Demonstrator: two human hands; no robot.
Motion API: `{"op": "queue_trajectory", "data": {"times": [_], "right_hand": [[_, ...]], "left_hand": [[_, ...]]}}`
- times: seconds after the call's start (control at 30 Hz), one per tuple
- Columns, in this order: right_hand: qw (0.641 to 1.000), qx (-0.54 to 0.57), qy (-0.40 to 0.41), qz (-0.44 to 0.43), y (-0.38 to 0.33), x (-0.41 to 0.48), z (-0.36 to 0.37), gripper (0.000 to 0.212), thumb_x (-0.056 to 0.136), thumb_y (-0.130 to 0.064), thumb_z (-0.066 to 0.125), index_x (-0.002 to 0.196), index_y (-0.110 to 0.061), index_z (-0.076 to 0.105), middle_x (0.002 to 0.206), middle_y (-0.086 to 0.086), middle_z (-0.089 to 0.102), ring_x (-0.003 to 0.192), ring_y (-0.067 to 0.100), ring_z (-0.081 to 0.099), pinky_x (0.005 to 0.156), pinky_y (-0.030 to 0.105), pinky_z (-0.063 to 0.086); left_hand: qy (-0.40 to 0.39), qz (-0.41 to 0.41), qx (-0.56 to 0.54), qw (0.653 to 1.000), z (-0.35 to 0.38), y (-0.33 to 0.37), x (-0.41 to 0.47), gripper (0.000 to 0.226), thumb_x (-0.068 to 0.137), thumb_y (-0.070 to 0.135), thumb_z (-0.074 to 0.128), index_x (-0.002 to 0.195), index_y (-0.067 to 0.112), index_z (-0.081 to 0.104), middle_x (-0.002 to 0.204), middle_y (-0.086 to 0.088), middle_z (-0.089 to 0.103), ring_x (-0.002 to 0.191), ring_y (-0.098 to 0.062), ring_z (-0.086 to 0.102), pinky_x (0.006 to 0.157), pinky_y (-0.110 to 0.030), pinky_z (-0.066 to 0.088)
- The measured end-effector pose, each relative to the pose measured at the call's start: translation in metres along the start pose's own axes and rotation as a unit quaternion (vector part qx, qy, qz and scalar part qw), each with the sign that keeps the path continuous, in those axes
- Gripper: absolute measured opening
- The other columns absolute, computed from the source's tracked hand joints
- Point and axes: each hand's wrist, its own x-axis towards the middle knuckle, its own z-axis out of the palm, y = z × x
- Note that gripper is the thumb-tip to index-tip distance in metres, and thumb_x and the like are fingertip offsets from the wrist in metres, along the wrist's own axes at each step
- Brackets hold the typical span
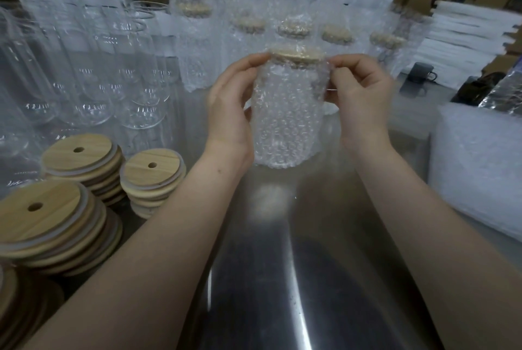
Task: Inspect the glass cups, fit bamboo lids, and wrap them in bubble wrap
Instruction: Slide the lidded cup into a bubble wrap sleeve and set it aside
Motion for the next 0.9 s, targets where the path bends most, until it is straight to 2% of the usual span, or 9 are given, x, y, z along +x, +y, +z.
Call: {"op": "queue_trajectory", "data": {"times": [0.1,0.17,0.27,0.37,0.43,0.5,0.7,0.83,0.9], "right_hand": [[0.996,-0.081,-0.014,-0.025,-0.002,-0.004,0.003,0.023,0.093,-0.015,0.057,0.071,-0.018,0.063,0.063,-0.011,0.058,0.067,0.012,0.056,0.066,0.038,0.049],[0.986,-0.160,-0.036,-0.037,-0.007,-0.005,0.005,0.027,0.092,-0.039,0.058,0.069,-0.026,0.057,0.060,-0.022,0.054,0.065,0.000,0.052,0.065,0.024,0.042],[0.960,-0.271,-0.073,-0.008,-0.018,-0.006,0.008,0.056,0.077,-0.076,0.051,0.094,-0.025,0.066,0.090,-0.020,0.064,0.084,-0.003,0.058,0.070,0.020,0.040],[0.940,-0.330,-0.087,0.010,-0.030,-0.007,0.014,0.072,0.058,-0.089,0.047,0.089,-0.026,0.061,0.094,-0.012,0.062,0.086,0.004,0.058,0.062,0.024,0.037],[0.933,-0.342,-0.106,0.031,-0.035,-0.006,0.018,0.081,0.055,-0.090,0.053,0.098,-0.023,0.061,0.099,-0.010,0.063,0.087,0.004,0.060,0.059,0.023,0.036],[0.933,-0.332,-0.123,0.062,-0.036,-0.003,0.019,0.086,0.058,-0.083,0.063,0.113,-0.018,0.054,0.100,-0.013,0.060,0.086,-0.001,0.058,0.057,0.021,0.037],[0.928,-0.294,-0.187,0.128,-0.039,0.014,0.022,0.088,0.064,-0.059,0.077,0.130,-0.010,0.047,0.093,-0.012,0.058,0.078,0.000,0.057,0.050,0.018,0.038],[0.935,-0.281,-0.192,0.103,-0.039,0.019,0.024,0.034,0.072,-0.036,0.081,0.085,-0.022,0.053,0.060,-0.015,0.059,0.052,-0.007,0.056,0.038,0.010,0.038],[0.934,-0.287,-0.196,0.082,-0.041,0.018,0.031,0.036,0.070,-0.039,0.082,0.080,-0.026,0.051,0.058,-0.021,0.062,0.054,-0.012,0.057,0.043,0.011,0.040]], "left_hand": [[0.016,0.018,0.009,1.000,0.002,-0.001,-0.006,0.030,0.091,0.004,0.055,0.090,0.022,0.078,0.105,0.000,0.074,0.108,-0.019,0.066,0.097,-0.037,0.052],[0.023,0.038,0.027,0.999,0.005,-0.002,-0.012,0.025,0.092,0.001,0.056,0.100,0.015,0.075,0.109,-0.003,0.073,0.117,-0.022,0.063,0.109,-0.049,0.043],[0.045,0.040,0.018,0.998,0.009,-0.001,-0.015,0.017,0.093,0.004,0.059,0.100,0.006,0.074,0.111,-0.010,0.072,0.117,-0.026,0.063,0.110,-0.051,0.042],[0.066,0.027,0.007,0.997,0.014,0.001,-0.016,0.010,0.091,0.005,0.063,0.092,0.003,0.073,0.115,-0.019,0.069,0.109,-0.025,0.067,0.101,-0.037,0.051],[0.061,0.023,0.014,0.998,0.015,0.000,-0.017,0.011,0.087,-0.001,0.066,0.082,0.009,0.069,0.099,-0.011,0.070,0.081,-0.007,0.069,0.074,-0.015,0.051],[0.049,0.022,0.014,0.998,0.015,-0.001,-0.016,0.018,0.084,-0.005,0.068,0.079,0.011,0.061,0.080,-0.001,0.065,0.067,0.000,0.061,0.064,-0.009,0.046],[0.067,0.034,0.030,0.997,0.012,-0.007,-0.017,0.035,0.074,0.002,0.080,0.082,0.016,0.049,0.097,-0.007,0.053,0.094,-0.016,0.054,0.079,-0.016,0.047],[0.067,0.050,0.115,0.990,0.006,-0.012,-0.017,0.050,0.075,0.016,0.084,0.108,0.025,0.048,0.118,0.004,0.051,0.112,-0.009,0.053,0.089,-0.018,0.044],[0.044,0.053,0.194,0.979,0.001,-0.019,-0.020,0.064,0.075,0.022,0.085,0.123,0.026,0.042,0.128,0.008,0.047,0.120,-0.005,0.047,0.097,-0.017,0.040]]}}
